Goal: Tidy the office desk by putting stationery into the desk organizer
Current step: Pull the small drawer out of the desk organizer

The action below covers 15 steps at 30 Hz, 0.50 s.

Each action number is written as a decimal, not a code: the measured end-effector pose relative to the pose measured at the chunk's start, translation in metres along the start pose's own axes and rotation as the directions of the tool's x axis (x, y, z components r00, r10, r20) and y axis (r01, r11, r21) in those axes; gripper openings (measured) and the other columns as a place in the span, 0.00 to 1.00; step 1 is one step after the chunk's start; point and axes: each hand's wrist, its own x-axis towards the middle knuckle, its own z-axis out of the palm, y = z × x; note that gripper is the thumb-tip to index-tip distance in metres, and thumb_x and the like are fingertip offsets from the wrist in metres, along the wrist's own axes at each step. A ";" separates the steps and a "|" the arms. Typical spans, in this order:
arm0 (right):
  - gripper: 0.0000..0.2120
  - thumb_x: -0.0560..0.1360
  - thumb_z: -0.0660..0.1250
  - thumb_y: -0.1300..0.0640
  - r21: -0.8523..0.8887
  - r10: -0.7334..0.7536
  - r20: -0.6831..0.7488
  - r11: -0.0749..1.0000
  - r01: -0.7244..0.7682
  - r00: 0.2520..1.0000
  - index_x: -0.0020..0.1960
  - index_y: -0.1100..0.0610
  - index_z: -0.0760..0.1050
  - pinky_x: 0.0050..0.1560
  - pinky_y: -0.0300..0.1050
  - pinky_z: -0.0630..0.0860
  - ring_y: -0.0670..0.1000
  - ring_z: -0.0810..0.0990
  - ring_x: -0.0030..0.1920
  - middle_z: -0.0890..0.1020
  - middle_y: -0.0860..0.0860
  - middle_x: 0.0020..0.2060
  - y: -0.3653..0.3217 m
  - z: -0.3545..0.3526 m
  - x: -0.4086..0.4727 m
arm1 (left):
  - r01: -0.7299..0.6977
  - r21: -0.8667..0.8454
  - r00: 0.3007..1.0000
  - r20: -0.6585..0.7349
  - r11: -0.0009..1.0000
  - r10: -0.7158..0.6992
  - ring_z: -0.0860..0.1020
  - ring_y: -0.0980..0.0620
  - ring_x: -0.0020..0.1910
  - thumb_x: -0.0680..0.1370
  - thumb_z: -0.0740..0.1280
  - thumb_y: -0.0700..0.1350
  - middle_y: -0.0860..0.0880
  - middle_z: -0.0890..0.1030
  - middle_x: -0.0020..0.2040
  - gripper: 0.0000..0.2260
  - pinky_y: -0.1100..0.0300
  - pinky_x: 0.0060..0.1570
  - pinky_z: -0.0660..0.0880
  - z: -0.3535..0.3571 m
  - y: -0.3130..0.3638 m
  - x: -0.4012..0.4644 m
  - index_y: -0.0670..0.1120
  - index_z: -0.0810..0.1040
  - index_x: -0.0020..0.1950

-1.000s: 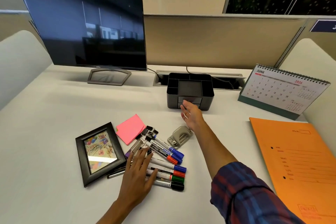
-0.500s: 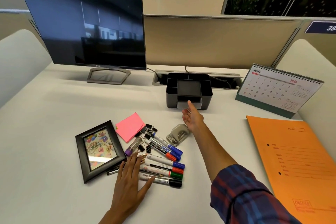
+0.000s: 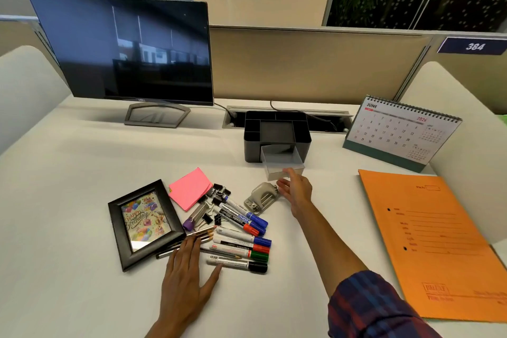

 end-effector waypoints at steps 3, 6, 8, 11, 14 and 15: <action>0.24 0.71 0.74 0.52 -0.061 -0.021 -0.029 0.998 0.019 0.999 0.63 0.57 0.72 0.44 0.45 0.83 0.53 0.85 0.44 0.82 0.58 0.53 0.004 -0.012 -0.002 | 0.004 0.011 1.000 0.006 1.000 -0.005 0.67 0.47 0.71 0.78 0.50 0.68 0.44 0.69 0.73 0.37 0.52 0.70 0.59 -0.001 0.001 -0.002 0.40 0.69 0.73; 0.25 0.71 0.75 0.52 -0.064 -0.037 -0.059 0.997 0.033 0.998 0.63 0.58 0.71 0.45 0.45 0.83 0.53 0.85 0.44 0.82 0.58 0.53 0.009 -0.026 -0.004 | 0.043 0.015 0.999 0.001 0.999 -0.043 0.67 0.45 0.71 0.78 0.48 0.68 0.42 0.71 0.71 0.38 0.51 0.69 0.58 -0.003 0.003 -0.004 0.40 0.71 0.71; 0.26 0.70 0.75 0.52 -0.038 -0.035 -0.080 0.999 0.032 0.996 0.63 0.59 0.71 0.44 0.44 0.82 0.54 0.85 0.44 0.83 0.58 0.51 0.012 -0.035 -0.007 | 0.056 0.025 0.998 -0.008 0.998 -0.056 0.68 0.44 0.69 0.78 0.48 0.68 0.41 0.72 0.70 0.37 0.49 0.67 0.61 -0.003 0.004 -0.006 0.40 0.72 0.70; 0.27 0.69 0.76 0.51 -0.023 -0.017 -0.133 1.000 0.014 0.991 0.62 0.58 0.70 0.45 0.45 0.82 0.54 0.85 0.44 0.83 0.58 0.50 0.015 -0.045 -0.011 | 0.057 0.062 0.998 -0.009 0.996 -0.057 0.72 0.43 0.66 0.78 0.46 0.68 0.41 0.76 0.66 0.37 0.47 0.64 0.68 -0.001 0.003 -0.008 0.40 0.74 0.68; 0.30 0.67 0.78 0.49 -0.011 -0.015 -0.168 1.000 0.013 0.986 0.63 0.59 0.71 0.44 0.45 0.83 0.52 0.86 0.41 0.84 0.57 0.49 0.019 -0.052 -0.011 | 0.062 0.083 0.998 0.002 0.995 -0.062 0.76 0.42 0.62 0.79 0.45 0.67 0.41 0.79 0.62 0.37 0.46 0.58 0.74 -0.002 0.004 -0.009 0.41 0.76 0.66; 0.32 0.66 0.78 0.49 -0.004 -0.014 -0.171 1.000 0.014 0.985 0.64 0.59 0.70 0.42 0.44 0.83 0.52 0.86 0.40 0.83 0.57 0.51 0.019 -0.054 -0.011 | 0.062 0.076 0.998 0.008 0.995 -0.063 0.76 0.43 0.62 0.79 0.45 0.67 0.41 0.79 0.62 0.37 0.47 0.58 0.74 -0.002 0.004 -0.010 0.41 0.76 0.66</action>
